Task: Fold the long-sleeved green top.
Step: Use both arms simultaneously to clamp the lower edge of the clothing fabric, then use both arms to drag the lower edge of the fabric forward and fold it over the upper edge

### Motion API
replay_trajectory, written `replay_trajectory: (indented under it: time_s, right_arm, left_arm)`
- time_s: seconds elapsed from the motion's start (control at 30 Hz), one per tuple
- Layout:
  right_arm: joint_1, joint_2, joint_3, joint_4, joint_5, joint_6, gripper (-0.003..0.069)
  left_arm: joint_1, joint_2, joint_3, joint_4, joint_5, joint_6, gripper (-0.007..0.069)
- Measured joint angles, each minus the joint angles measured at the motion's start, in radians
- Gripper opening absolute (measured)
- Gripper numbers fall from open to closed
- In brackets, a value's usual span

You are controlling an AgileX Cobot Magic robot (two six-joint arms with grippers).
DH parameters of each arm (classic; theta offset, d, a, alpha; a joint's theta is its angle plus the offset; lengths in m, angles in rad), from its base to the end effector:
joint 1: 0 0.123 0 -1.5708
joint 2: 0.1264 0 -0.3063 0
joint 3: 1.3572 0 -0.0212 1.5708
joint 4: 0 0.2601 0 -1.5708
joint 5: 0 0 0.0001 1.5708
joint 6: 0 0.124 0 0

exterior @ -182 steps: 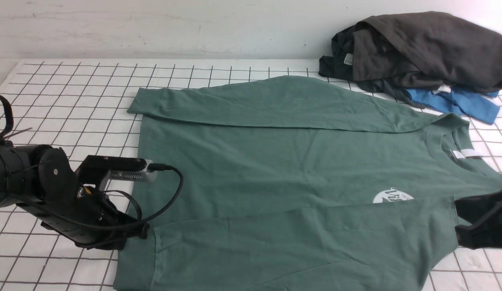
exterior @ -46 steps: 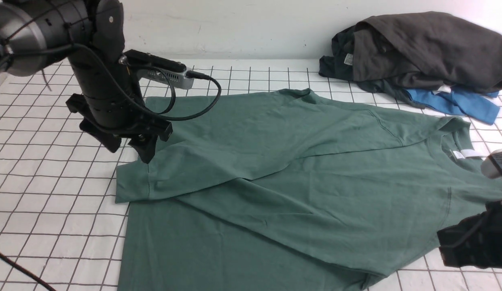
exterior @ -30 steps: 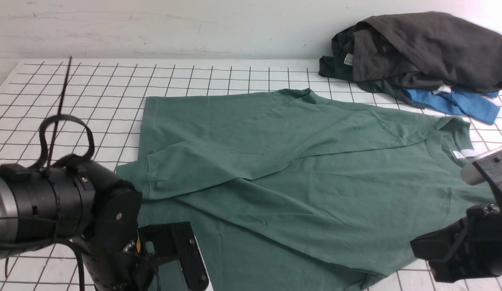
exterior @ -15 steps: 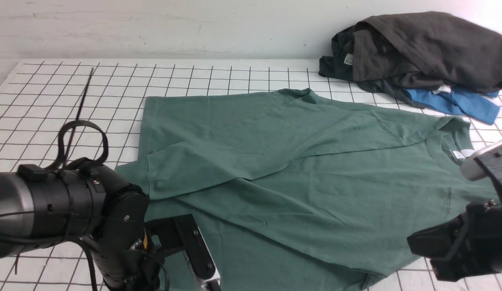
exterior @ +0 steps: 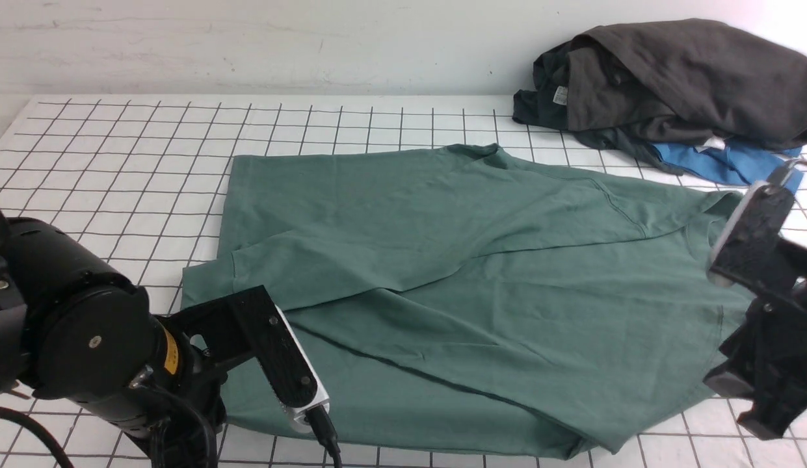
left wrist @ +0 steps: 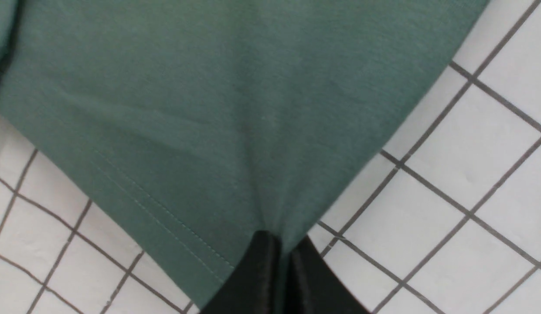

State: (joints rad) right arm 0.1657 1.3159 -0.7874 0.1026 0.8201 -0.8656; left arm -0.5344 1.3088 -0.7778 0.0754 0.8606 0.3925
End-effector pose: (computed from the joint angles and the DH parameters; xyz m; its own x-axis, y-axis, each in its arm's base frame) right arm 0.2380 0.0492 0.2171 -0.5234 -0.8096 -0.2658 -0.8014 0.5736 -0.1694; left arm 0.2061 -0.1137 0.2145 -0.5384 0.8146 -0.2157 0.8027 0.5737 0.1629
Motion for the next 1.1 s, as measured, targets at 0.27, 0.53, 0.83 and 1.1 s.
replay_trajectory:
  time_s: [0.27,0.53,0.83,1.1]
  right_arm:
    - [-0.010,0.228,-0.005,-0.448,-0.145,-0.072,0.0454]
    - [-0.068,0.367,-0.005,-0.559,-0.296,-0.056,0.0357]
    - [-0.068,0.367,-0.005,-0.464,-0.306,0.176,0.0012]
    - [-0.068,0.353,-0.200,-0.380,-0.104,0.525,-0.0003]
  left_arm:
    - [0.000,-0.034,0.000,-0.002,0.001,-0.008,-0.0004]
    - [0.000,-0.034,0.000,-0.036,0.001,-0.010,-0.0004]
    - [0.000,-0.034,-0.005,-0.031,-0.005,-0.098,-0.0004]
    - [0.123,0.002,-0.188,0.060,-0.100,-0.392,-0.0004]
